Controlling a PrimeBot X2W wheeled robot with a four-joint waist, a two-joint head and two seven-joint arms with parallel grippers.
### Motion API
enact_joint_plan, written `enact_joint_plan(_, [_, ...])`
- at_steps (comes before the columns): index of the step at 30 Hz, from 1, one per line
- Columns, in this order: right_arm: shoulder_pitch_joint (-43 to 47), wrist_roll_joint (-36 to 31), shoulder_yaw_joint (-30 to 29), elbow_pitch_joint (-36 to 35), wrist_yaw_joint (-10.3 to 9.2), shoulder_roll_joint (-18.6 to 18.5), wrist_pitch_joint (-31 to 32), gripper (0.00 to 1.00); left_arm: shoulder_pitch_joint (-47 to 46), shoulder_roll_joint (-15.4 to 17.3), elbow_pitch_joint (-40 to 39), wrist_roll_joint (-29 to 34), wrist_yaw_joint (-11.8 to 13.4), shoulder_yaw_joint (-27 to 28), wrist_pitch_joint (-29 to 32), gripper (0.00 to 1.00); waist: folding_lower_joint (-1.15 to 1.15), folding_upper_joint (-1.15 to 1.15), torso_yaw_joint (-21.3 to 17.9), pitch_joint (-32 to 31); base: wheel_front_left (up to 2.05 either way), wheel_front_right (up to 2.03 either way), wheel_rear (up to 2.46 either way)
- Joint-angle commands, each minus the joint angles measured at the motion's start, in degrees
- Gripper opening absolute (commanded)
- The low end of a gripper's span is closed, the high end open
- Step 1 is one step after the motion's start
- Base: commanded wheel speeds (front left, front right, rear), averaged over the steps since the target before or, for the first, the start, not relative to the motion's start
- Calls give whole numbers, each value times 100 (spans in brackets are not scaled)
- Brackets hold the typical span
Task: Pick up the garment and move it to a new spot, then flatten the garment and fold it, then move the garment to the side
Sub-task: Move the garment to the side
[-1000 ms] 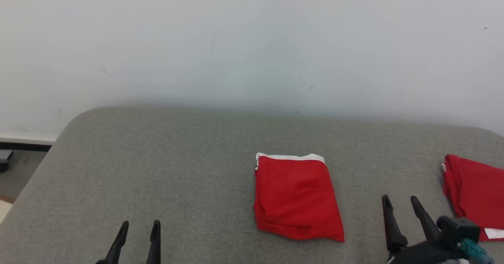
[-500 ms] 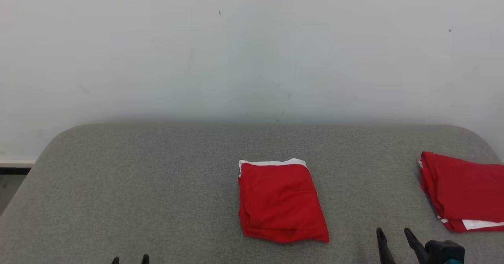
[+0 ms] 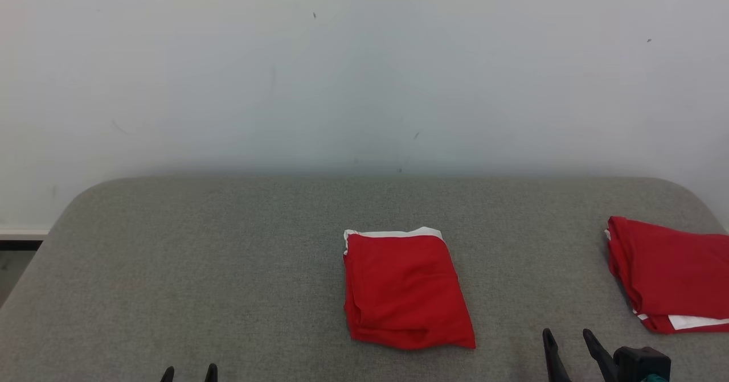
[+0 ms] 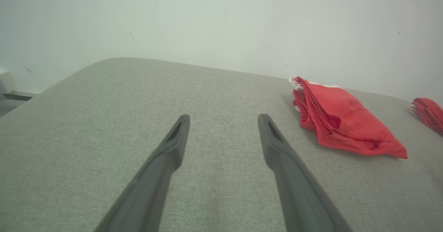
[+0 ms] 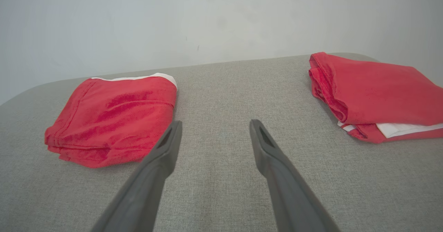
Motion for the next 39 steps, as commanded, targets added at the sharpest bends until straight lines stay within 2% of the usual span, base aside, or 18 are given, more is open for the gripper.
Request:
enact_joint_plan(1, [-63,54,12,-17,-15,-4,-24,100,24,-39,-6,35,-39,20,-38,100,0,0,17,15,0,0,0])
enact_joint_plan(22, [-143,6,-14,-70,-15,-4,123,100,-103,-219,29,198,-177,115,-37,100,0,0,153,73,0,0,0])
enact_joint_plan(28, [-327,102,204,-76,-14,-3,272,100,-96,-270,24,248,-205,173,-37,100,0,0,203,93,0,0,0])
enact_joint_plan(31, [-540,232,353,34,-14,-6,744,100,-127,-299,27,289,-229,177,-34,100,0,0,241,109,0,0,0])
enact_joint_plan(39, [-1699,419,223,428,-14,2,2972,100,-231,-364,-18,366,-342,115,-33,100,0,0,422,243,0,0,0])
